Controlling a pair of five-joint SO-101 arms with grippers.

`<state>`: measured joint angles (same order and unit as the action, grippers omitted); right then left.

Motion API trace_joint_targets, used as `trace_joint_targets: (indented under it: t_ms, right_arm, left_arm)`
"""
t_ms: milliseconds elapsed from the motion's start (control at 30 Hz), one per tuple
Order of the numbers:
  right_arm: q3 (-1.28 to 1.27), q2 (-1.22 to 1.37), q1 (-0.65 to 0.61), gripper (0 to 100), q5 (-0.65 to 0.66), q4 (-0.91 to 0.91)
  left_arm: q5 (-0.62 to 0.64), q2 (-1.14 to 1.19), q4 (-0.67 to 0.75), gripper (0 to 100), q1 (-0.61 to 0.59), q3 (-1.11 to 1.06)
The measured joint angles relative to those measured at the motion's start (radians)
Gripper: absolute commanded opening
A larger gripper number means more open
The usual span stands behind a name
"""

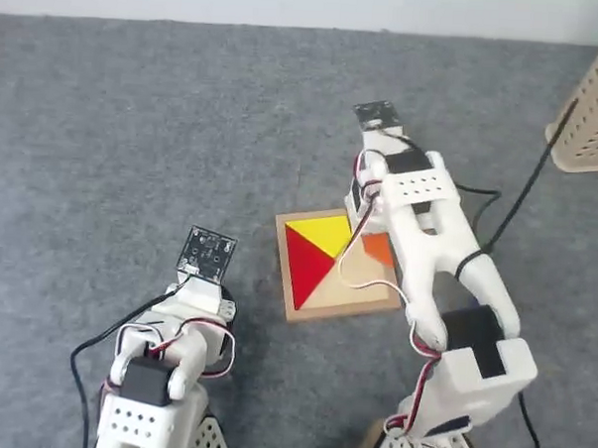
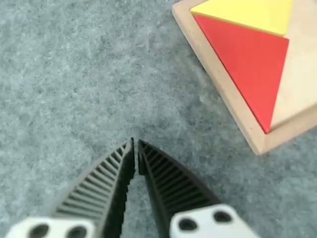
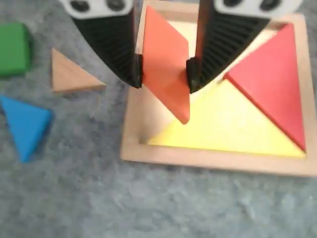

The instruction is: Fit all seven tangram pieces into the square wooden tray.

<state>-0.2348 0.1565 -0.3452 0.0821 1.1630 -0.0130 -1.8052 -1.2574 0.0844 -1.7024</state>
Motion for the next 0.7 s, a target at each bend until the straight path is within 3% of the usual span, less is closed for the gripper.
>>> trace_joint_targets:
  t_ms: [167,233,467,700]
  right_arm:
    - [-0.129,0.000,-0.089,0.7,0.364,-0.064]
    - [-0.146,-0.002,-0.103,0.7,0.448,-0.080]
    - [-0.146,-0.003,-0.123,0.7,0.629,-0.089]
    - [-0.170,-0.041,-0.129,0.7,0.666,-0.078]
  left_arm:
    - [0.000,0.000,0.000,1,0.000,0.000]
    - [0.000,0.000,0.000,1,0.000,0.000]
    - [0.000,0.000,0.000,1,0.000,0.000]
    - [0.000,0.000,0.000,1,0.000,0.000]
